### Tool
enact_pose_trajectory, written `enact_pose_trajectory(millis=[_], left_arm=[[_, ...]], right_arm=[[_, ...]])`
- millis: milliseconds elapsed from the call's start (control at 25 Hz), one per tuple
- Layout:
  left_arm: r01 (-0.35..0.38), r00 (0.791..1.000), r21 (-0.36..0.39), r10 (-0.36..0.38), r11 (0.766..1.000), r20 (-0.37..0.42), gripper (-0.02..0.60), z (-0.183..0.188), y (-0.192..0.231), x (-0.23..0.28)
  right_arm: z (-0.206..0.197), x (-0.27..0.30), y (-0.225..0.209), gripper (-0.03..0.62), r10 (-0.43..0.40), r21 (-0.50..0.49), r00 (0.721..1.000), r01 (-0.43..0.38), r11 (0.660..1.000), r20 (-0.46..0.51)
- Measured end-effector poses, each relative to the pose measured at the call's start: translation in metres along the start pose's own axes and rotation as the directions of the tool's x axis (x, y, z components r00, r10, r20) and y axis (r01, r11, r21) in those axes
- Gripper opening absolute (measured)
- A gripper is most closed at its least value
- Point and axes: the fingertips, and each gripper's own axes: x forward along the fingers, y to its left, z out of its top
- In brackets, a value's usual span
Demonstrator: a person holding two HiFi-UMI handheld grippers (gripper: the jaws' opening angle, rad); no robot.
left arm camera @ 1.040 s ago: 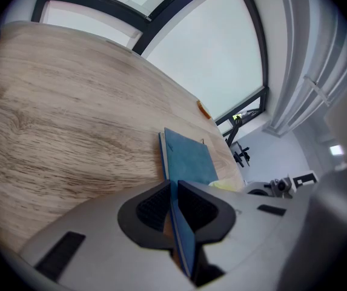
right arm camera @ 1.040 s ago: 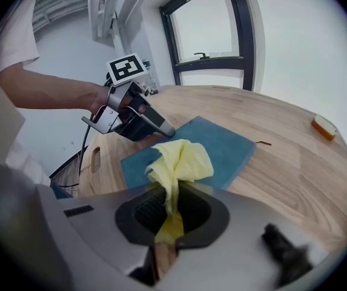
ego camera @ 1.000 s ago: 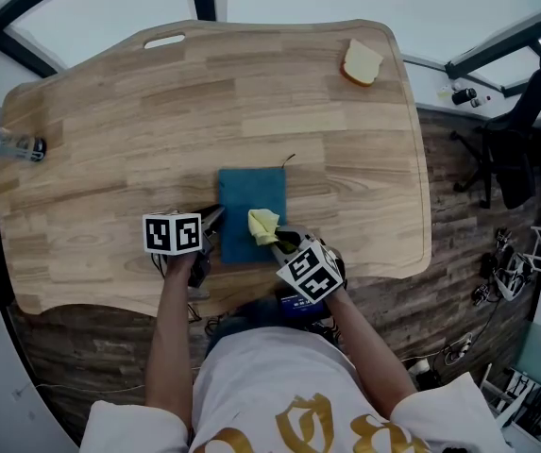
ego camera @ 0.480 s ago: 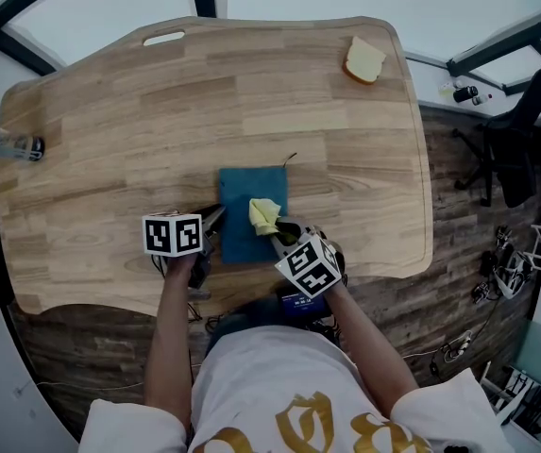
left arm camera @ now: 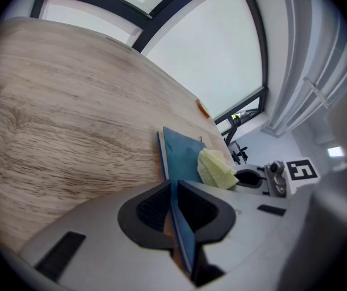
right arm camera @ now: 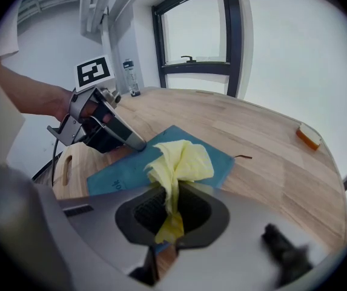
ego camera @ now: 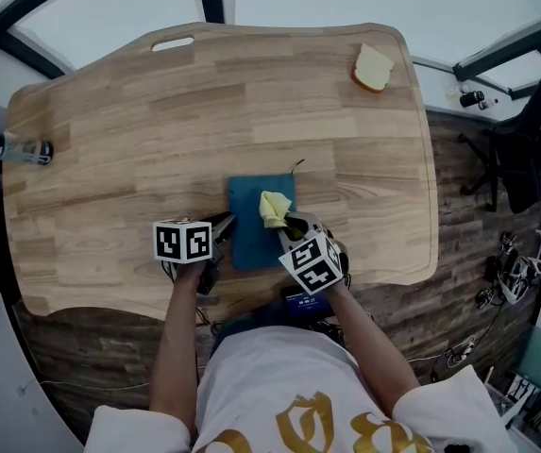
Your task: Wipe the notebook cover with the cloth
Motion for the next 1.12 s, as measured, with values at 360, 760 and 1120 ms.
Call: enact_pose_trajectory(millis=[360, 760, 1120], left_arm=[[0.017, 1.000, -0.011, -0.018, 1.000, -0.011, 0.046, 0.001, 0.002, 0.000], [0.026, 0.999, -0.023, -0.026, 0.999, -0.023, 0.044, -0.001, 0.001, 0.000], [0.029, 0.999, -0.030, -0.030, 0.999, -0.030, 0.044, -0.003, 0.004, 0.000]], right_arm=[[0.016, 0.009, -0.020, 0.040, -0.036, 0.024, 0.999, 0.036, 0.999, 0.000], [0.023, 0.012, -0.033, 0.040, -0.081, 0.046, 0.997, 0.081, 0.996, 0.009], [0.029, 0.014, -0.049, 0.040, -0.144, 0.071, 0.989, 0.142, 0.987, 0.031]])
